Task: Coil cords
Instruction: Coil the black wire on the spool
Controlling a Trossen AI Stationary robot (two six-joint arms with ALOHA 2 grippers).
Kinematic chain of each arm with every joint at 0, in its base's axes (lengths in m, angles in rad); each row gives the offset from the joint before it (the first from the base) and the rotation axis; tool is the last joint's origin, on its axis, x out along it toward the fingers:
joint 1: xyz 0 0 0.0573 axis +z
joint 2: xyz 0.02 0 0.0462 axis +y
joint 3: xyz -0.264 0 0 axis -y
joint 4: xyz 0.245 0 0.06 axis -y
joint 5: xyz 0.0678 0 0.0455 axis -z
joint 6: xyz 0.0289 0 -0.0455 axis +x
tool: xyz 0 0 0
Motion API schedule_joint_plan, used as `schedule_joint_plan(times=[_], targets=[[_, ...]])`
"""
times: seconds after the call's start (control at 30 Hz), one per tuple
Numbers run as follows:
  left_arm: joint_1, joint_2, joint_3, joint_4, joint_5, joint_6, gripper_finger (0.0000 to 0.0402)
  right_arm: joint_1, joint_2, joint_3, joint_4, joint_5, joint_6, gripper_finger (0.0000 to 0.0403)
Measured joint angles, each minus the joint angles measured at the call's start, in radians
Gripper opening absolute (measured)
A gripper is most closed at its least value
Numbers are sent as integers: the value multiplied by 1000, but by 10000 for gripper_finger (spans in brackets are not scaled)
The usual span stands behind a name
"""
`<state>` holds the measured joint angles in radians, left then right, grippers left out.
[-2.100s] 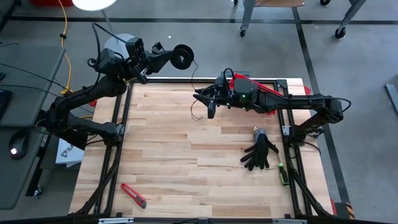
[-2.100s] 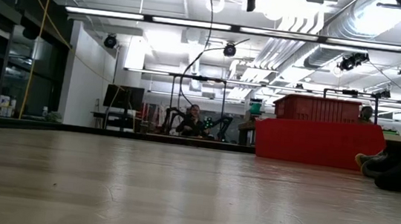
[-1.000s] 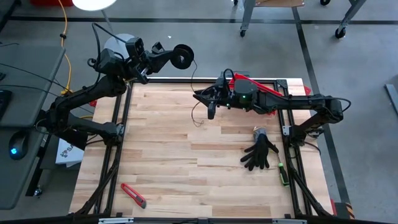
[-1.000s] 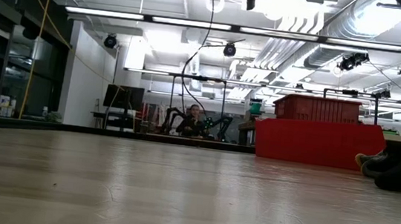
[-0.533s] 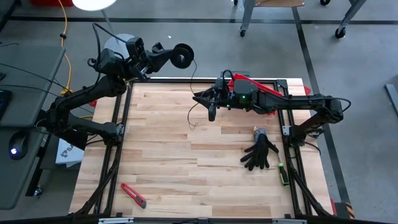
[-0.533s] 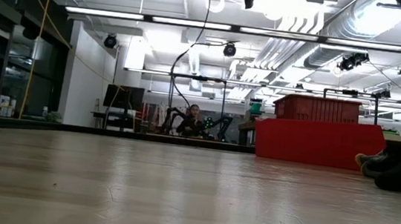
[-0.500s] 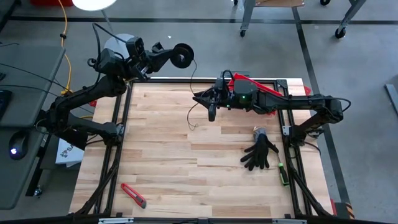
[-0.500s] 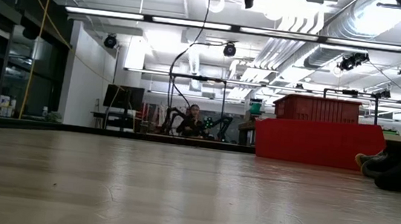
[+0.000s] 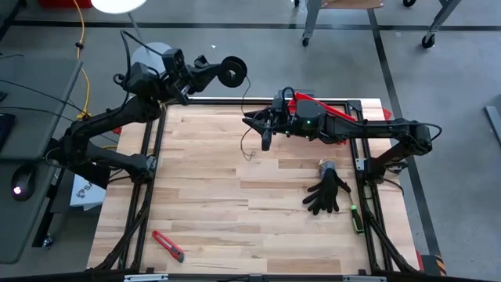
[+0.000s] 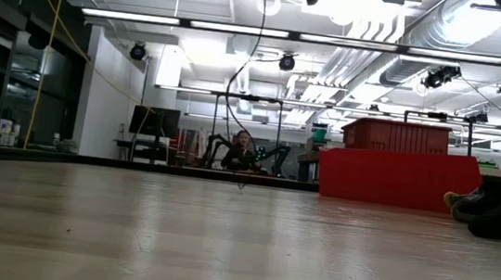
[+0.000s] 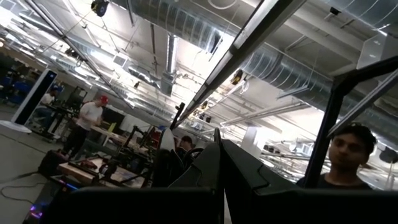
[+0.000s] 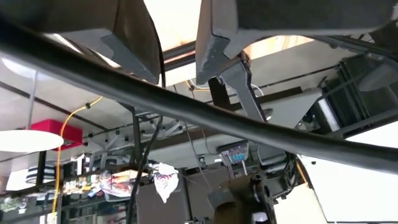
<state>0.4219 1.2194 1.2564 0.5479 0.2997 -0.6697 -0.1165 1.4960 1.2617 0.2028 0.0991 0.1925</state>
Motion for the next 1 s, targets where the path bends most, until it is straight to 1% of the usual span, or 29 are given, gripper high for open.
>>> schedule_joint_plan(times=[0.1,0.17,0.4,0.63,0.77,0.8,0.87,1.0], targets=[[-8,2,0,-1,-2,0,3,0,0,0,0,5,-18,114],[-17,7,0,2,-18,0,3,0,0,0,0,5,-18,118],[-31,16,0,-1,-45,10,3,0,0,0,5,28,-53,109],[-30,16,0,5,-49,19,3,0,0,0,5,28,-62,60],[-30,16,0,4,-48,20,3,0,0,0,5,43,-46,13],[-30,16,0,4,-48,20,3,0,0,0,5,47,-36,7],[-30,16,0,4,-49,26,3,0,0,0,5,49,-33,7],[-30,16,0,0,-44,35,3,0,0,0,5,29,-12,2]])
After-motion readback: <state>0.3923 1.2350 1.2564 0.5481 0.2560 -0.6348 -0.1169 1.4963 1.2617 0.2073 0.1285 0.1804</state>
